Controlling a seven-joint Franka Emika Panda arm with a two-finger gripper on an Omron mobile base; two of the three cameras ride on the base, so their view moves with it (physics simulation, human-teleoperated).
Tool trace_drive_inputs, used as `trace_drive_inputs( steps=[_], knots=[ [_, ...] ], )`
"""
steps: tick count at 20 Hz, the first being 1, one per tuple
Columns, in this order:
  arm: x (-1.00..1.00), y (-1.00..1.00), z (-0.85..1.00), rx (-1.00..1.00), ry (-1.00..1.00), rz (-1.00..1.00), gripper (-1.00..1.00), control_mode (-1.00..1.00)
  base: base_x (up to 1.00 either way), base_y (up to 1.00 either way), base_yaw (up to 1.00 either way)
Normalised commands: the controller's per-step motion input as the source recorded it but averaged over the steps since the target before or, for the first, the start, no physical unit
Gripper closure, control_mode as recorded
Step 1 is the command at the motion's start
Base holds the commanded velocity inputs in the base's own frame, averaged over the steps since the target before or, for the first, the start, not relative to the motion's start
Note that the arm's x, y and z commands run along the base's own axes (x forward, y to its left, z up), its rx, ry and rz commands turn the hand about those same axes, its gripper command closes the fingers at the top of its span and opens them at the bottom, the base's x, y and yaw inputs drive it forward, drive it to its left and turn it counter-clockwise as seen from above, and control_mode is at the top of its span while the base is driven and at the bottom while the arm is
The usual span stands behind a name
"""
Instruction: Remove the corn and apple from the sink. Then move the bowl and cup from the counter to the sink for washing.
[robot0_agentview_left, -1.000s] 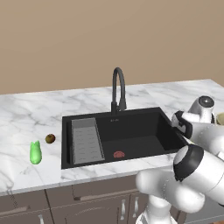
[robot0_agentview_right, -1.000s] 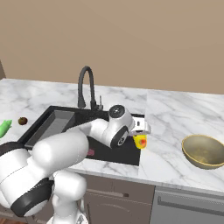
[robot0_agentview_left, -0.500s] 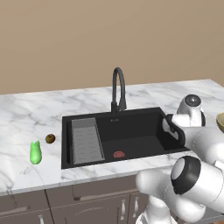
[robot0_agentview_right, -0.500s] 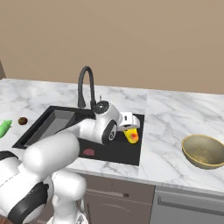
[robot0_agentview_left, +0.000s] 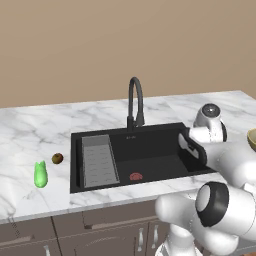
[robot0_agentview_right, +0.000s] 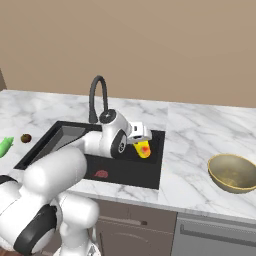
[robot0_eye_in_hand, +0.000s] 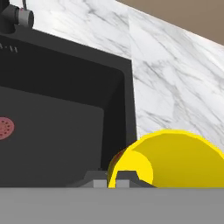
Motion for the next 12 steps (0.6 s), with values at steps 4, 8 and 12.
trace_drive_inputs(
  steps=[4, 8, 12],
  knots=[
    [0.18, 0.15, 0.0, 0.01, 0.05, 0.07, 1.0, -1.0, 0.0, 0.0, 0.0],
    [0.17, 0.12, -0.04, 0.03, 0.0, 0.09, 1.0, -1.0, 0.0, 0.0, 0.0],
    [0.19, 0.13, -0.08, 0.06, 0.01, 0.09, 1.0, -1.0, 0.0, 0.0, 0.0]
  ],
)
